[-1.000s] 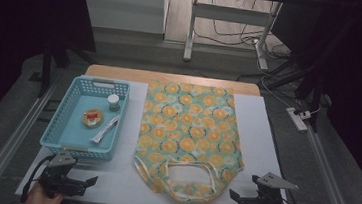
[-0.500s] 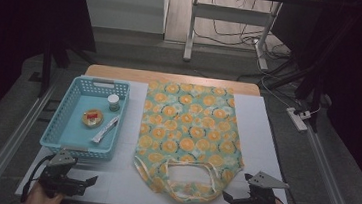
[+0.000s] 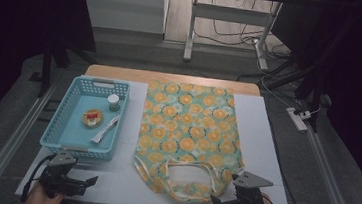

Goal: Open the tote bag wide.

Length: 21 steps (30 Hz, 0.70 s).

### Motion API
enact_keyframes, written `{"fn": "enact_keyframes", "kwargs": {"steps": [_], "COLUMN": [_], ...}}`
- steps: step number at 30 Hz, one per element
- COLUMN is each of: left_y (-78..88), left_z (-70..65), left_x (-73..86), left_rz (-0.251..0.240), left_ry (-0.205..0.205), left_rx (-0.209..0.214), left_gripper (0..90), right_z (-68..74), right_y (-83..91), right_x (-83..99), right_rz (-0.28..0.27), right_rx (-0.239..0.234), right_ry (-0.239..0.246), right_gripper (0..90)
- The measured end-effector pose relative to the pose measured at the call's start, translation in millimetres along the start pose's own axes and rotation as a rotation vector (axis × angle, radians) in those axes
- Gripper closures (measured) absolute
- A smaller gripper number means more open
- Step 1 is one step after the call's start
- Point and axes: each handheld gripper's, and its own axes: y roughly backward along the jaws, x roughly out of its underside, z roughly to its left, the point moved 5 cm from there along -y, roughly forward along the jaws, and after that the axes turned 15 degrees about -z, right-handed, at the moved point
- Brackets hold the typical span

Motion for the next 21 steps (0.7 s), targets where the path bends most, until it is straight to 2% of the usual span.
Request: {"fn": "enact_keyframes", "kwargs": {"steps": [5, 9, 15, 19, 21], "left_y": [-0.1, 0.0, 0.0, 0.1, 0.0], "left_z": [0.1, 0.4, 0.7, 0.8, 0.8], "left_x": [0.1, 0.0, 0.1, 0.1, 0.1], "left_rz": [0.001, 0.0, 0.0, 0.0, 0.0], "left_ry": [0.005, 0.005, 0.008, 0.009, 0.009], "left_rx": [-0.002, -0.002, -0.003, -0.003, -0.004], "left_gripper": [1.3, 1.3, 1.3, 1.3, 1.3], "right_z": [12.2, 21.0, 42.1, 52.5, 56.4], "right_y": [-4.7, -9.6, -24.6, -32.5, -35.7], "right_x": [-6.0, -8.1, -9.9, -11.7, -12.0], "right_rz": [-0.01, -0.004, 0.017, 0.016, 0.023], "right_rx": [-0.052, -0.079, -0.148, -0.179, -0.188], "right_ry": [-0.02, -0.008, 0.01, 0.0, 0.01], "right_gripper": [0.0, 0.0, 0.0, 0.0, 0.0]}}
